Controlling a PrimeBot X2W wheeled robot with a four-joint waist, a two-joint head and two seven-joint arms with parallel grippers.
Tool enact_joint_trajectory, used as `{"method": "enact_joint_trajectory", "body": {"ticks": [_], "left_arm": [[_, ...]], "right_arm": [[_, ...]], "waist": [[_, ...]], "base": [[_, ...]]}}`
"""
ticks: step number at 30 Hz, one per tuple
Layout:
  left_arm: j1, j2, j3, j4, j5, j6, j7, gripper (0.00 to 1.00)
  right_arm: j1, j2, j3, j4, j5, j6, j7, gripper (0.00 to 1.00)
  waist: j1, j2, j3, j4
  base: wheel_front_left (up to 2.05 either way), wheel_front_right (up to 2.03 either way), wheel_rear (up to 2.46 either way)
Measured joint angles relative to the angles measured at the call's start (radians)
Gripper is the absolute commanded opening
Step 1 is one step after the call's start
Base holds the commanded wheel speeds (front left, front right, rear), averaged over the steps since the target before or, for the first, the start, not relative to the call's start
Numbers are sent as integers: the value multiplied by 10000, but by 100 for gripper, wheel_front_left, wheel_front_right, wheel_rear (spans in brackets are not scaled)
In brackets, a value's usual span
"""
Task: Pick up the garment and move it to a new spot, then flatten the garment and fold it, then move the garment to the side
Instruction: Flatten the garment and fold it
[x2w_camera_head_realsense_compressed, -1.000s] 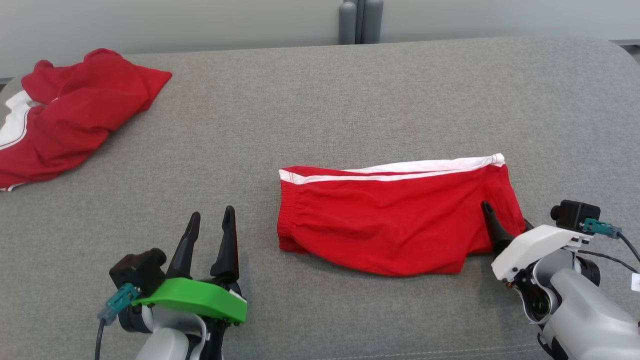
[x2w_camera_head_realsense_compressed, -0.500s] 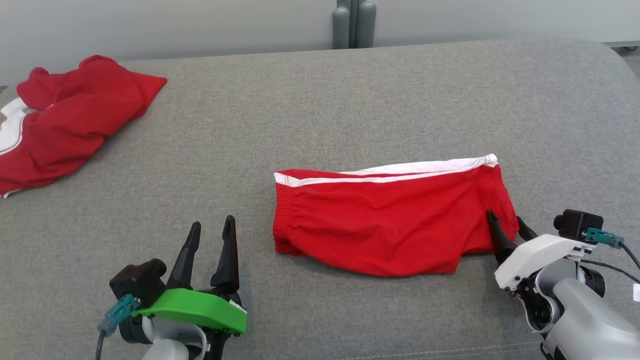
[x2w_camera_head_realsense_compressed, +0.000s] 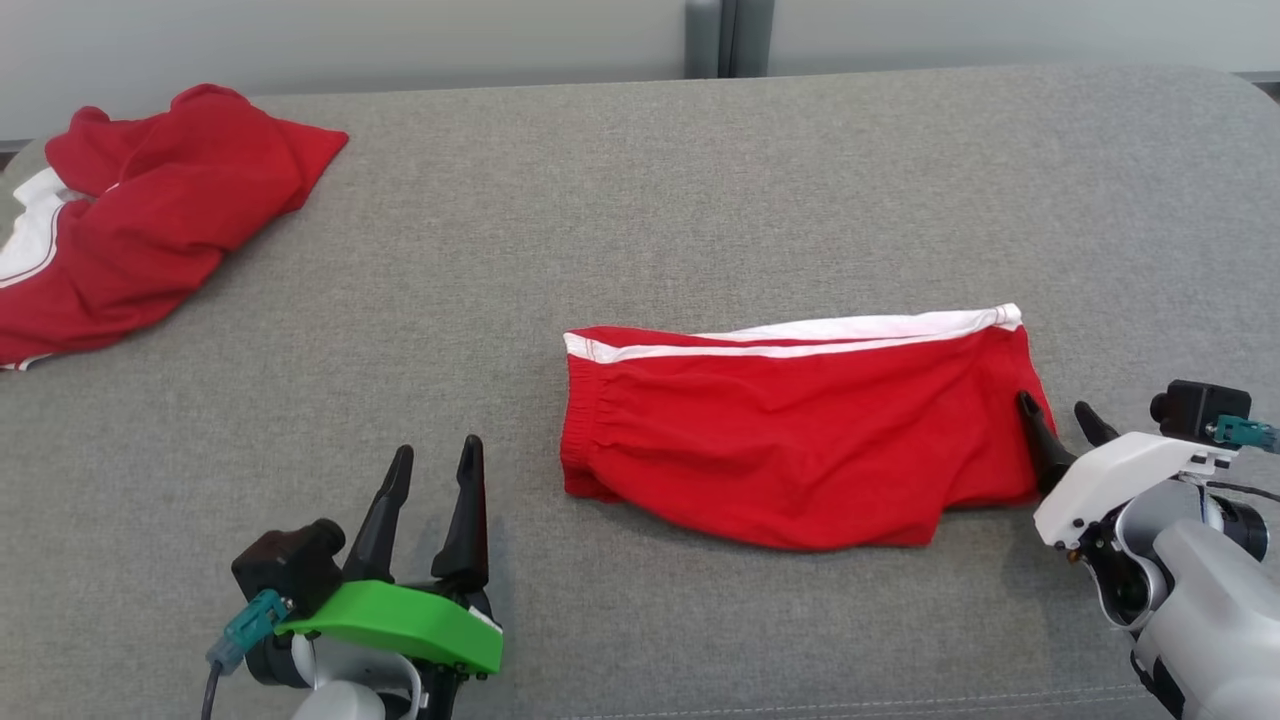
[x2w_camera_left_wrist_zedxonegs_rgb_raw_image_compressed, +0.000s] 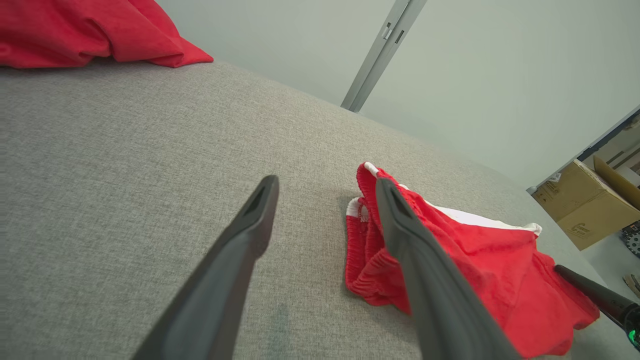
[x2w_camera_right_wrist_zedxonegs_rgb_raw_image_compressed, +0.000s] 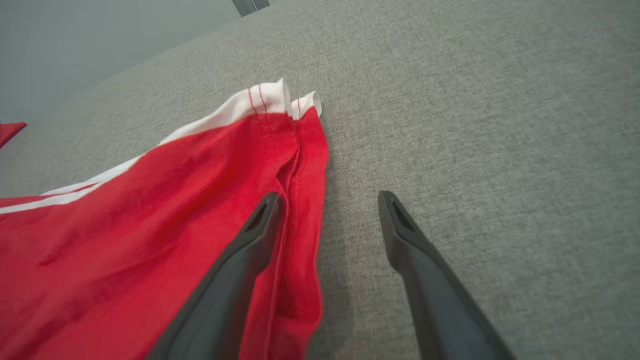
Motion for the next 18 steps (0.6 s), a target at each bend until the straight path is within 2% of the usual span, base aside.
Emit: {"method": "enact_joint_trajectory", "body": {"ticks": [14,15,16,18], "left_arm": [[1,69,165,6,36,0,-2,100],[1,71,165,4,36,0,-2,100],[2,75,165,4,36,0,-2,100],[9,86,165,4,36,0,-2,100]], "right_arm": [[-410,33,140,587,416,357,1210,100],[-449,40,136,654,533,426,1308,93],[-499,46,134,694,575,431,1367,56],[-574,48,140,736,608,441,1478,40]], "waist": [[0,0,76,489],[0,0,77,497],[0,0,78,499],[0,0,79,500]], "base": [[0,0,0],[0,0,0],[0,0,0],[0,0,0]]}}
